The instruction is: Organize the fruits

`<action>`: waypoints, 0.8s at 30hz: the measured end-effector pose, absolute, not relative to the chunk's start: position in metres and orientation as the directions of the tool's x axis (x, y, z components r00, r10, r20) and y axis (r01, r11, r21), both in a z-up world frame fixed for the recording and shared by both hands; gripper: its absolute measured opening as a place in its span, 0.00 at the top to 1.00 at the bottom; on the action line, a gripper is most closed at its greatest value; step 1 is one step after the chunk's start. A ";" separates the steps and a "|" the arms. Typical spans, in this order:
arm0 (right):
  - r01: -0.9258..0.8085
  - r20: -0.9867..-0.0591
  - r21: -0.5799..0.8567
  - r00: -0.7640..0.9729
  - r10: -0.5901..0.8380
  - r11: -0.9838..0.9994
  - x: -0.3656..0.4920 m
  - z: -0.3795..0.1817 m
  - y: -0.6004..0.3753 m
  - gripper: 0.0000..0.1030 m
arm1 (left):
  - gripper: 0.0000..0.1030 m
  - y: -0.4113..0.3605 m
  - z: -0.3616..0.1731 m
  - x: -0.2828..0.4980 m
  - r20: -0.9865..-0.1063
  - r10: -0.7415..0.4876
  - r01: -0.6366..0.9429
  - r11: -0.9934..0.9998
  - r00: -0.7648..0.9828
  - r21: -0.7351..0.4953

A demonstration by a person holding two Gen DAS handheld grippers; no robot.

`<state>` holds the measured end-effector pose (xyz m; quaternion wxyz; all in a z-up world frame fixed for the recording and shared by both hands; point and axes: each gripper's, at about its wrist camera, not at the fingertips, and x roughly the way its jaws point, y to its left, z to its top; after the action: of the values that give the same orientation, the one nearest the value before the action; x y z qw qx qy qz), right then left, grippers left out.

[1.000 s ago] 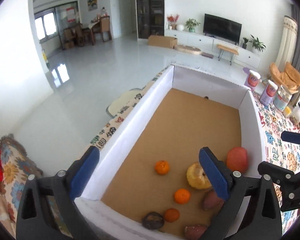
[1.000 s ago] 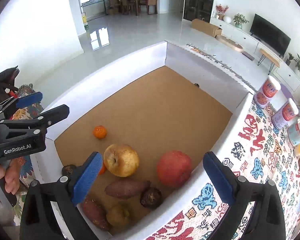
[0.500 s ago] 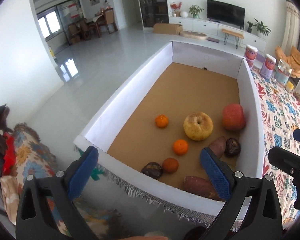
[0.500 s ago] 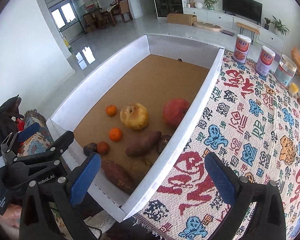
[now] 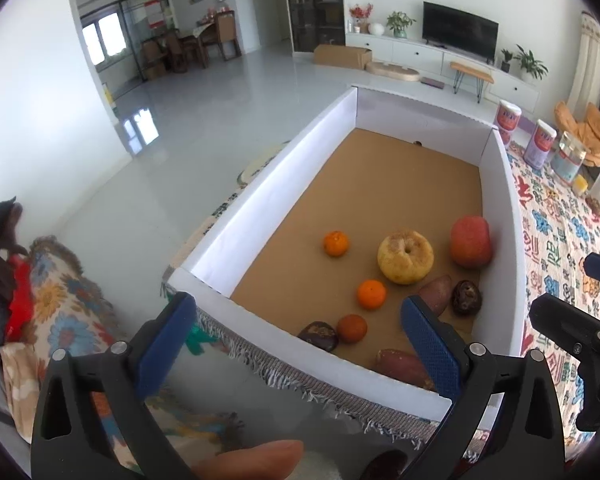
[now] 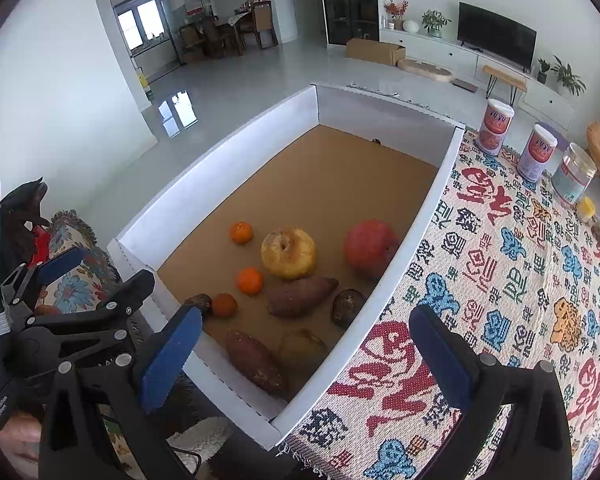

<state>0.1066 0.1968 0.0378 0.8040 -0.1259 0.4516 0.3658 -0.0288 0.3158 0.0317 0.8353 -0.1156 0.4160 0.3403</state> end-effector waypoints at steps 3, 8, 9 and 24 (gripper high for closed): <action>-0.704 -0.821 0.114 0.331 0.466 0.701 0.107 0.036 0.199 0.00 | 0.01 0.320 0.029 -0.029 -0.780 0.463 -0.663 0.744 0.421 0.084; -0.707 -0.832 0.097 0.329 0.447 0.701 0.107 0.031 0.203 0.00 | 0.01 0.324 0.026 -0.030 -0.795 0.450 -0.668 0.740 0.407 0.078; -0.708 -0.834 0.096 0.327 0.444 0.700 0.106 0.031 0.204 0.00 | 0.01 0.325 0.026 -0.030 -0.799 0.446 -0.670 0.739 0.404 0.073; -0.704 -0.844 0.090 0.322 0.429 0.705 0.107 0.033 0.210 0.00 | 0.01 0.327 0.031 -0.032 -0.789 0.464 -0.679 0.730 0.403 0.083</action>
<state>0.1068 0.2095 0.0328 0.7993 -0.1486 0.4621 0.3543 -0.0318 0.3272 0.0310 0.8279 -0.1265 0.4238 0.3451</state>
